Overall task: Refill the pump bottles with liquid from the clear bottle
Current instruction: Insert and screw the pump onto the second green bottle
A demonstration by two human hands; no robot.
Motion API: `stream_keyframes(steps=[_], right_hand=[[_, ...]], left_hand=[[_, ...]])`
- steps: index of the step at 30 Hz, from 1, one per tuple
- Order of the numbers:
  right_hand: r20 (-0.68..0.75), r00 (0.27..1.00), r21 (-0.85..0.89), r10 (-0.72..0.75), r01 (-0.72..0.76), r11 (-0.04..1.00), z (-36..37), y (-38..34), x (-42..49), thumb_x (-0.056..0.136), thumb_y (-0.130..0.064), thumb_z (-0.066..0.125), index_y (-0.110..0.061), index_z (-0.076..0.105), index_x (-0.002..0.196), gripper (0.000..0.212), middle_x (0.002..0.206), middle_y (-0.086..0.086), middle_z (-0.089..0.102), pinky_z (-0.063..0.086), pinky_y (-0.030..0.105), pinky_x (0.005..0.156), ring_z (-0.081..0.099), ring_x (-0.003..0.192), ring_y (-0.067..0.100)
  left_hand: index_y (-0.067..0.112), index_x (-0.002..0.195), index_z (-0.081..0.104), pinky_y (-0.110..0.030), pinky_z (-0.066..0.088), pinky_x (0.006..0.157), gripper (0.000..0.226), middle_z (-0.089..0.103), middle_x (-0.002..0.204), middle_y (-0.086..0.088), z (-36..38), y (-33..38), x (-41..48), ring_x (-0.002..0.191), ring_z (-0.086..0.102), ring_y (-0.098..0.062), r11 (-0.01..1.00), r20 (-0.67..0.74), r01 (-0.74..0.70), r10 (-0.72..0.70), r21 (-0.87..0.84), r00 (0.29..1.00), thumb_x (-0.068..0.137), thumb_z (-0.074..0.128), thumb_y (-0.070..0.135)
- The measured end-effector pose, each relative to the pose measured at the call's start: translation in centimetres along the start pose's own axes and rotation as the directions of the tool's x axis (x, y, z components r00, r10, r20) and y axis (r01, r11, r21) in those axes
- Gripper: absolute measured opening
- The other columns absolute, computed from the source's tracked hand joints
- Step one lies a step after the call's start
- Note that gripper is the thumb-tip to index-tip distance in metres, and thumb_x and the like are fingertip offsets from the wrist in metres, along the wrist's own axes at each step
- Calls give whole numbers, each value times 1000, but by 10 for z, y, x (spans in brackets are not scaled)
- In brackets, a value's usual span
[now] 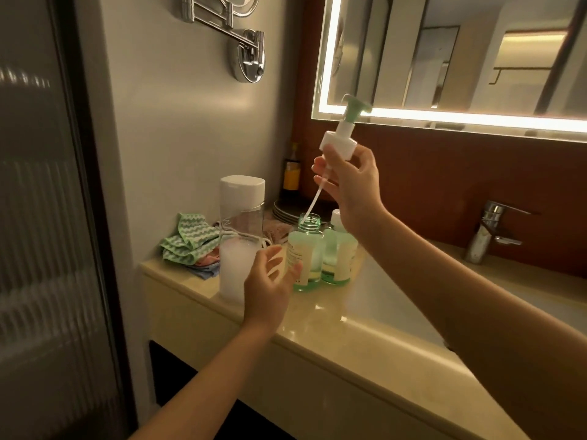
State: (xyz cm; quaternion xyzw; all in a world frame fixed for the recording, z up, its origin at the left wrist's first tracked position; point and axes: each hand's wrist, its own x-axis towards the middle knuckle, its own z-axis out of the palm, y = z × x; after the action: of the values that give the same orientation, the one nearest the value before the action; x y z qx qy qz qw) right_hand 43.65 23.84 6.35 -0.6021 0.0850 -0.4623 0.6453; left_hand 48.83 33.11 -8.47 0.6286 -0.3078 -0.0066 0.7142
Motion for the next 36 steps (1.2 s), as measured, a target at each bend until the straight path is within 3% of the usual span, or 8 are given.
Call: stream_keyframes(steps=[3,8,10,13,19,26,33,36], right_hand=[[-25,998,16,-57,57,998,-6,-2,10,85,-19,65,-17,40,117,41,96,4,63,54,36,87,65,90,17],[-44,995,-70,-86,82,994,-17,17,16,85,-17,64,-17,39,117,40,98,2,63,53,34,86,65,89,15],[-54,996,-69,-76,72,995,-20,25,16,86,-17,64,-17,39,118,40,102,4,62,53,33,87,65,91,15],[-64,994,5,-86,87,996,-22,26,21,86,-17,63,-17,39,120,42,107,4,62,54,30,83,66,95,16],[-35,993,-92,-114,111,990,-24,32,25,85,-15,64,-18,40,115,39,106,4,61,54,30,84,63,99,21],[14,1000,-280,4,0,960,-31,67,14,83,-21,67,-17,43,111,37,104,4,60,50,19,67,59,89,14],[76,994,-465,73,-29,885,-40,86,-4,81,-25,69,-18,52,109,33,97,-8,58,46,19,75,56,93,8],[71,995,-476,64,-22,879,-44,90,-8,80,-24,70,-20,53,107,32,102,-6,60,46,23,81,57,99,11]], left_hand=[[14,132,40,7,34,68,58,45,116,11,14,3,13,106,43,-1,999,61,-14,12,42,998,81,69,19],[15,139,27,9,32,70,78,41,138,-1,32,-8,34,110,35,-1,997,103,-5,-3,74,995,76,74,16],[17,142,22,2,31,82,87,35,143,-2,36,-14,39,114,32,-1,997,99,13,-21,77,995,73,76,18],[22,143,19,-21,39,97,95,38,142,-1,41,-29,43,119,41,-10,995,104,56,-64,77,993,69,79,23],[25,144,17,-39,43,101,95,41,140,-1,43,-40,48,124,44,-20,994,115,87,-94,67,989,70,78,22],[21,132,32,-25,45,90,89,42,122,4,46,-48,52,108,45,-12,982,66,10,-23,186,998,60,84,29],[20,128,31,-17,43,77,85,44,119,4,48,-46,51,101,47,-8,982,131,16,-42,189,991,61,84,29],[20,128,32,-24,48,82,83,48,115,5,46,-46,49,103,50,-12,982,165,-8,-23,189,986,63,83,28]])
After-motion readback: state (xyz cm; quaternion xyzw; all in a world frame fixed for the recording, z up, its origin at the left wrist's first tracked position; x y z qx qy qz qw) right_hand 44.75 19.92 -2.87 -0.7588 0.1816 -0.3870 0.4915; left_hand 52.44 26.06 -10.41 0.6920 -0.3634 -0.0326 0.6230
